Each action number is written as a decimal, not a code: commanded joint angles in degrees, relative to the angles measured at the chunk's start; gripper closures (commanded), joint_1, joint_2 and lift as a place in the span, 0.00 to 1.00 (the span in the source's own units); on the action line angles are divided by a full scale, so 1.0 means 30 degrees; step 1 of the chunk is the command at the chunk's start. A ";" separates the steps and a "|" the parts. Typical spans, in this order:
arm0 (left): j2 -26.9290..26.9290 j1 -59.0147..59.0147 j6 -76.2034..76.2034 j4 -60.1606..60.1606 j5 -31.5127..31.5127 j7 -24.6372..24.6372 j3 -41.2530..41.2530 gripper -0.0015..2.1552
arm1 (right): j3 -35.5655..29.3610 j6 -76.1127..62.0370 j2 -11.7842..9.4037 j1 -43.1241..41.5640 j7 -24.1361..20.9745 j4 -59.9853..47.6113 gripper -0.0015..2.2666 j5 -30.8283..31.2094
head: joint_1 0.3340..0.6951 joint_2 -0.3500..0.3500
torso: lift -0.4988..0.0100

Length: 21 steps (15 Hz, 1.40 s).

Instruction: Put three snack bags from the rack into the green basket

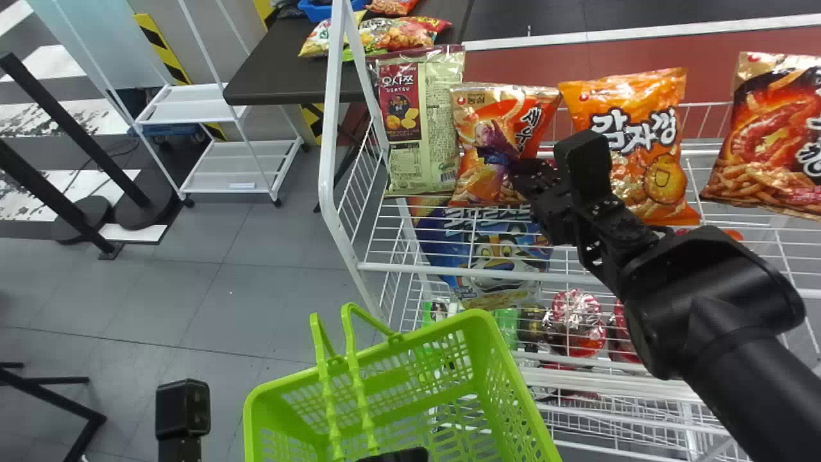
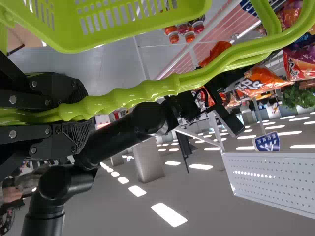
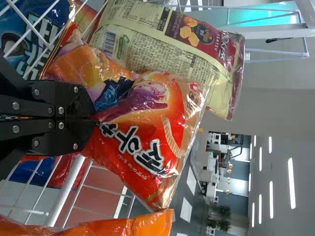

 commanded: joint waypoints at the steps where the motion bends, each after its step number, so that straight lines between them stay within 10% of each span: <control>1: -0.0050 0.0000 -0.0011 0.0001 0.0013 0.0000 0.0009 1.00 | -0.0249 0.0695 0.0047 0.0396 -0.0019 -0.0994 0.99 0.0109 | 1.00 0.87 | 0.98; 12: -0.0050 0.0000 -0.0011 0.0030 0.0013 0.0000 0.0097 1.00 | -0.0249 0.2629 0.0047 0.1479 0.2266 -0.4393 0.99 -0.0272 | 1.00 0.94 | 0.98; 21: -0.0050 -0.0234 -0.0011 0.0030 -0.0017 0.0263 -0.0108 1.00 | -0.1010 1.1183 -0.0878 0.5083 0.1152 -1.2860 0.99 0.0372 | 1.00 0.96 | 0.98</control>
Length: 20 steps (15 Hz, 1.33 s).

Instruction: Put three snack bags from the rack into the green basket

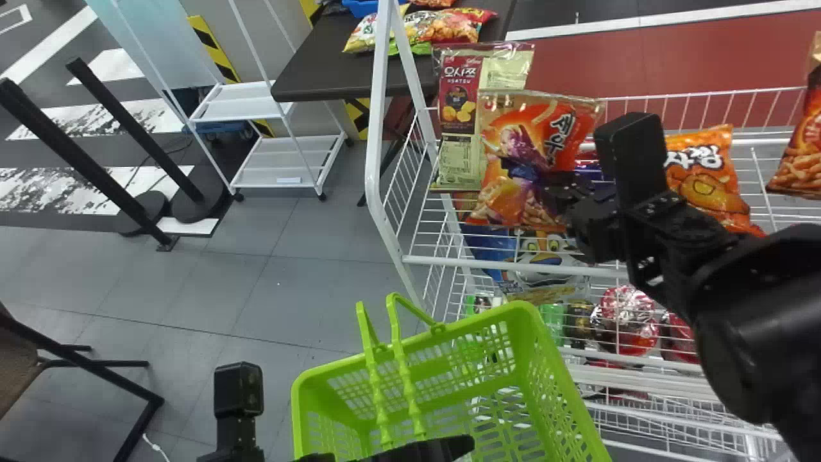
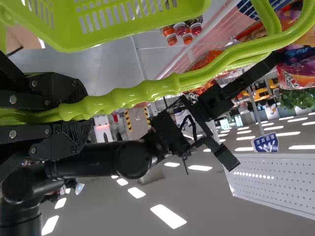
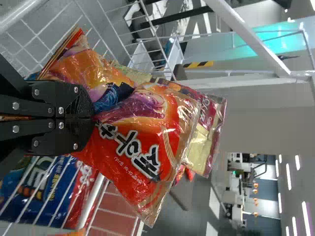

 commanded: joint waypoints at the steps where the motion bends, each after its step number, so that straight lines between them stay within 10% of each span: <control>1: -0.0050 -0.0074 0.0000 0.0020 -0.0028 0.0056 -0.0057 1.00 | -0.0293 0.1920 -0.0689 0.1006 0.0038 -0.2095 0.99 -0.0304 | 1.00 0.94 | 0.98; 8: -0.0050 -0.0807 0.0000 0.0284 -0.0203 0.0524 -0.0145 1.00 | -0.0176 0.9186 -0.2037 0.3584 0.0067 -0.8892 0.99 -0.1359 | 1.00 0.92 | 0.98; 20: -0.0050 -0.1305 0.0059 0.0577 -0.0409 0.0817 -0.0761 1.00 | 0.1904 1.6276 -0.2359 0.4521 0.0419 -1.2906 0.99 -0.3556 | 1.00 1.00 | 0.98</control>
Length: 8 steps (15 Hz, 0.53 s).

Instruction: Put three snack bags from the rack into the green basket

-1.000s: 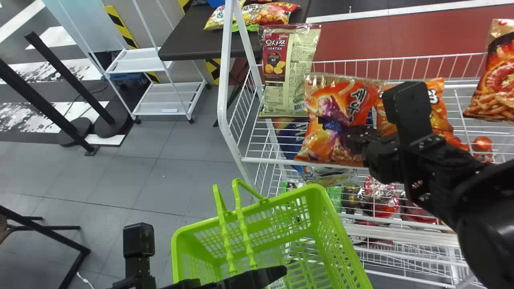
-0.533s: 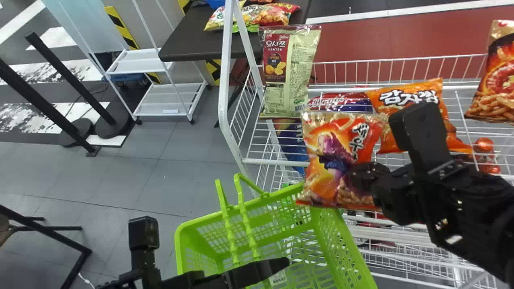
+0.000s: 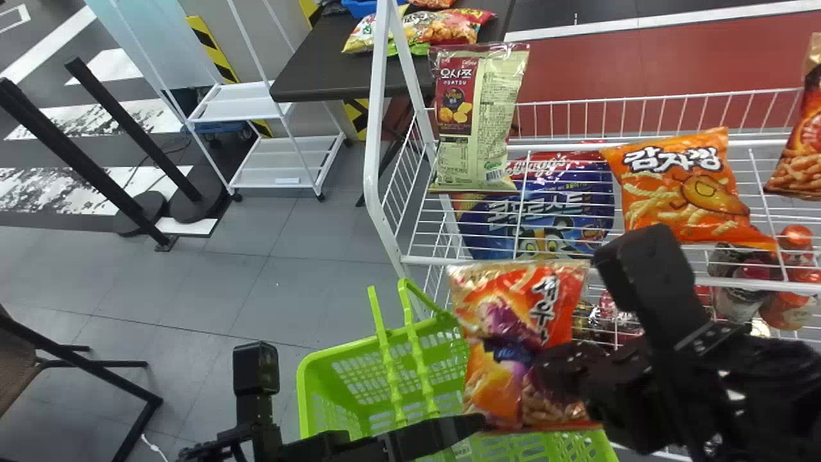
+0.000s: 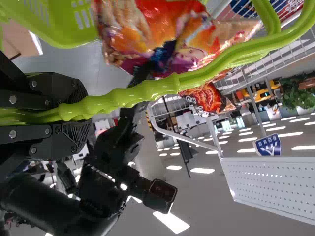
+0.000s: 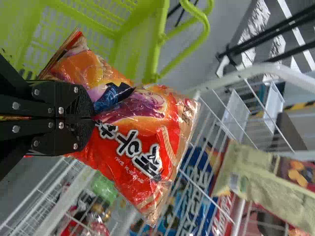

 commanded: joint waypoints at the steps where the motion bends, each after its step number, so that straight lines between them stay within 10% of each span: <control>1: -0.0050 0.0000 0.0001 -0.0029 0.0000 -0.0015 -0.0007 1.00 | 0.0519 0.0207 0.0032 0.0004 0.0002 0.0016 0.97 -0.0073 | 1.00 1.00 | 0.98; 2: -0.0029 0.0000 0.0001 -0.0029 0.0000 -0.0015 -0.0007 1.00 | 0.0548 0.0148 0.0032 0.0004 0.0002 0.0075 0.85 -0.0014 | 1.00 1.00 | 0.98; 5: 0.0000 0.0000 0.0001 -0.0029 0.0000 -0.0044 -0.0007 1.00 | 0.0431 0.0500 0.0003 0.0092 -0.0027 0.0046 0.00 -0.0132 | 1.00 1.00 | 0.98; 8: 0.0000 0.0000 0.0001 0.0000 0.0000 -0.0044 -0.0036 1.00 | 0.0109 0.0910 -0.0026 0.0151 -0.0027 -0.0160 0.02 -0.0718 | 1.00 1.00 | 0.98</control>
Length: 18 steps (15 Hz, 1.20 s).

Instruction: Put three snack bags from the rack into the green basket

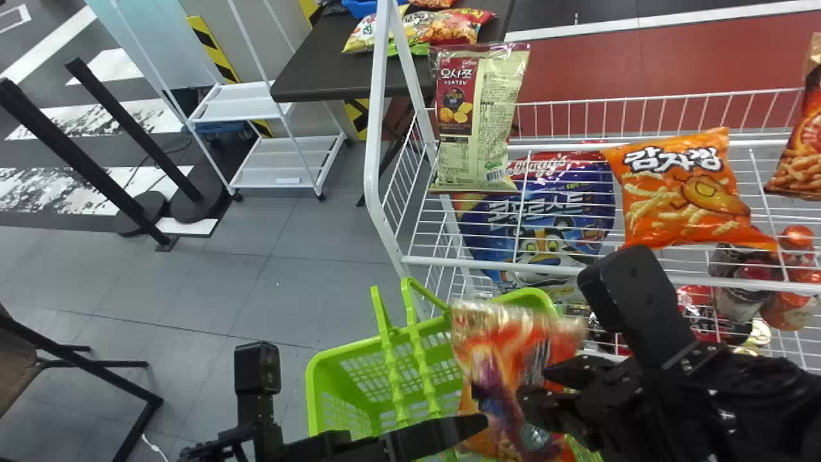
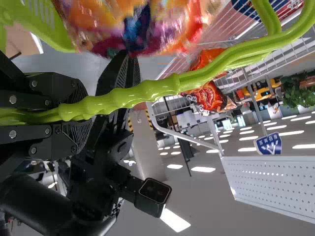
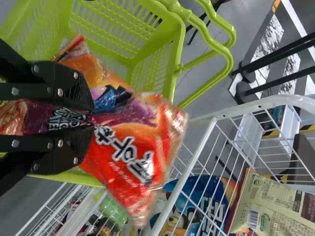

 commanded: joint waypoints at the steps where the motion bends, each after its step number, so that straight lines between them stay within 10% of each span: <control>1: 0.0000 0.0001 0.0001 0.0030 0.0001 -0.0029 0.0027 1.00 | -0.0355 0.0050 -0.0009 0.0038 0.0002 -0.0053 0.02 -0.0790 | 1.00 1.00 | 0.98; 7: 0.0000 0.0030 0.0001 -0.0058 0.0001 -0.0117 0.0027 1.00 | -0.3490 -0.3818 -0.0067 -0.0900 -0.0731 0.1060 0.01 -0.0350 | 1.00 1.00 | 0.98; 18: 0.0000 0.0382 0.0001 -0.0029 0.0001 -0.0263 0.0085 1.00 | -0.7269 -0.5693 0.0812 -0.3654 -0.2283 0.5806 0.01 -0.0292 | 1.00 0.65 | 0.98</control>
